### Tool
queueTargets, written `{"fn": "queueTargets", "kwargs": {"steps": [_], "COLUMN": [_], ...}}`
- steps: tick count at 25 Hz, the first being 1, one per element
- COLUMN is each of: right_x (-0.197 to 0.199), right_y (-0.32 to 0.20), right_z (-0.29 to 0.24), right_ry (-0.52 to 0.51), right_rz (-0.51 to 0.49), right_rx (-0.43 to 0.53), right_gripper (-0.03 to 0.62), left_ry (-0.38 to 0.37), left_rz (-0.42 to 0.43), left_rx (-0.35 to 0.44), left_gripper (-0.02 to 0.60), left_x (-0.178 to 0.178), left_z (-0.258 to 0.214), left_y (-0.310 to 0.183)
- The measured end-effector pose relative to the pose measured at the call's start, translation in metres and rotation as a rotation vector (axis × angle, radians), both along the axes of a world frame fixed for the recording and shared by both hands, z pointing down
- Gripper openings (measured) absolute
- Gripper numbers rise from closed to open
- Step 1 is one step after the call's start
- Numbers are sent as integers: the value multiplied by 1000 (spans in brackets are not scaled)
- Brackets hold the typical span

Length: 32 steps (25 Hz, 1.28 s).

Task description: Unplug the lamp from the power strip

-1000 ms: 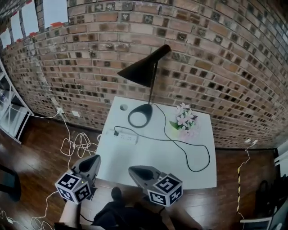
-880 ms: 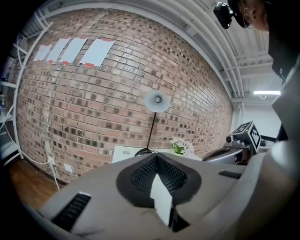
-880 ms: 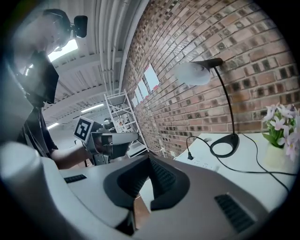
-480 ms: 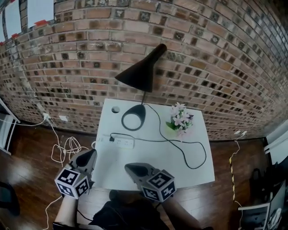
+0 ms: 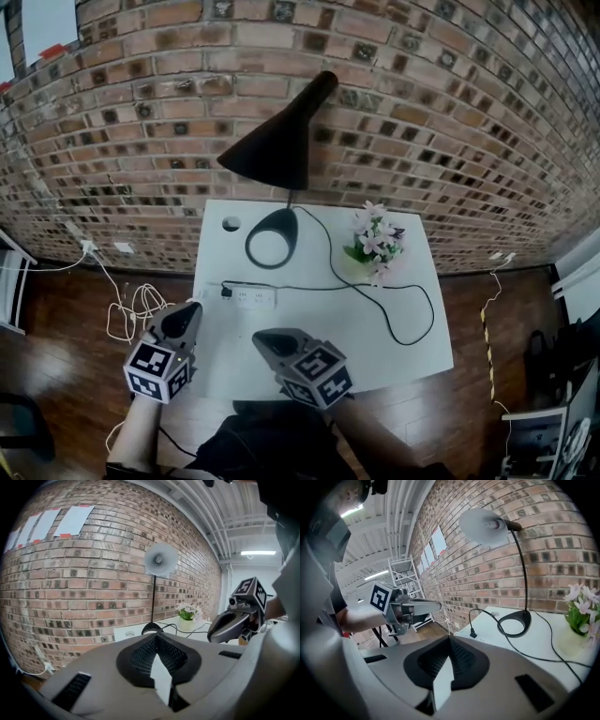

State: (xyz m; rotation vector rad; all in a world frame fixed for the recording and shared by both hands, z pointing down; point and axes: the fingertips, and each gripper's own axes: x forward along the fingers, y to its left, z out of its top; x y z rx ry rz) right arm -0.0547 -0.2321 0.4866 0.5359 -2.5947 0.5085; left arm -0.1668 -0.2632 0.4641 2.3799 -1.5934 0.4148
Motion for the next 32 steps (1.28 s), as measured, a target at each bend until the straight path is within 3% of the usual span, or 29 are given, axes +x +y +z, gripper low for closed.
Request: {"fn": "queueTargets", "kwargs": {"steps": [11, 16, 22, 27, 29, 32], "right_x": [-17, -24, -34, -37, -37, -35], "right_y": [-56, -77, -90, -95, -98, -101], "right_z": [45, 68, 86, 98, 102, 108], "right_ry": [82, 118, 149, 169, 182, 199], "right_rz": [-53, -45, -46, -31, -24, -13], "right_rx": [40, 43, 39, 33, 27, 20], "right_gripper": [-6, -6, -6, -6, -6, -6], "left_ry": [-120, -121, -112, -152, -154, -150], "left_rz": [24, 18, 40, 81, 106, 121], "left_rx": [-65, -121, -120, -146, -161, -175], "left_gripper": [-5, -5, -5, 2, 33, 135], "left_x": [10, 6, 9, 13, 17, 21], "left_z": [45, 70, 85, 104, 110, 116], "left_y": [-41, -48, -59, -62, -63, -66]}}
